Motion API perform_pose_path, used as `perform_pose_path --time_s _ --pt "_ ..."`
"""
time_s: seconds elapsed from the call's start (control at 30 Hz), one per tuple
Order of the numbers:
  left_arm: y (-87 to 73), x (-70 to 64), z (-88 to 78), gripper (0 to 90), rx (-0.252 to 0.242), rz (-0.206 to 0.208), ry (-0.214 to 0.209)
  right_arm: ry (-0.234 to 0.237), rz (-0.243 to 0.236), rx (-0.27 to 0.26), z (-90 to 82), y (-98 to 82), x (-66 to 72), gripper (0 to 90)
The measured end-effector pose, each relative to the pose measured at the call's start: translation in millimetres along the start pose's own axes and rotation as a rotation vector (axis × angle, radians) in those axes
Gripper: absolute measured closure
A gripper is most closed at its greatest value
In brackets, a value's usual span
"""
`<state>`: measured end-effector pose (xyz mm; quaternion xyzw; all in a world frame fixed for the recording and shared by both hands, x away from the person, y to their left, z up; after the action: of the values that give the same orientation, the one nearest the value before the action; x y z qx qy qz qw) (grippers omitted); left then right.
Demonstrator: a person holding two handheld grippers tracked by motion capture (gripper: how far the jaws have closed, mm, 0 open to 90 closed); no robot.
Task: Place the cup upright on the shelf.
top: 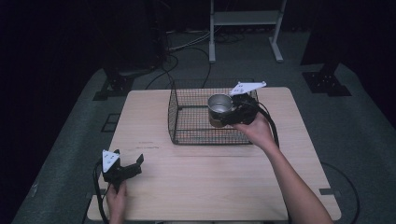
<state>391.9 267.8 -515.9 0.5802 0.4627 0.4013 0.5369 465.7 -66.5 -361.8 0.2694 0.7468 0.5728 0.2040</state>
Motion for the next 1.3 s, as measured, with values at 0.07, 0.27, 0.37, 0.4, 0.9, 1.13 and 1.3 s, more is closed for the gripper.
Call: perform_pose_path --time_s 0.07,0.27,0.37,0.4,0.9,1.13,1.3 --pt "0.0 0.0 0.0 0.0 0.0 0.0 0.0 -0.006 0.008 0.005 3.9 2.7 -4.3 17.9" --pt "-0.1 0.3 -0.3 0.0 0.001 0.003 -0.001 -0.001 0.03 0.003 11.7 7.8 -7.9 17.8" --pt "0.1 0.1 -0.2 0.0 -0.001 0.001 0.0 -0.004 0.019 0.017 16.9 9.6 -8.9 17.9" --pt "0.2 0.2 -0.2 0.0 -0.001 0.0 0.0 -0.002 0.017 0.024 19.5 10.6 -8.9 17.9" --pt "0.3 0.6 -0.6 0.0 -0.002 -0.003 0.0 -0.008 0.036 0.029 44.0 21.7 -16.6 17.8" --pt "0.4 0.6 -0.6 0.0 -0.004 -0.007 -0.001 -0.025 0.061 0.052 58.4 10.5 -27.2 17.8" --pt "0.2 0.7 -0.9 0.0 -0.001 -0.003 -0.002 -0.037 0.082 0.056 63.0 5.4 -34.0 17.8"
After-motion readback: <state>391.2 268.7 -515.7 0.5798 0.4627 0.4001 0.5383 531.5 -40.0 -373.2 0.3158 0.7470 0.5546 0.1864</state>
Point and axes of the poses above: each handheld gripper's, and its own axes: z roughly forward along the jaws, y roughly out of its top, x roughly to its left, the point moved 10 cm from there along z, roughly forward along the jaws, and after that the axes turned 14 degrees about -x, right-handed, at the moved point
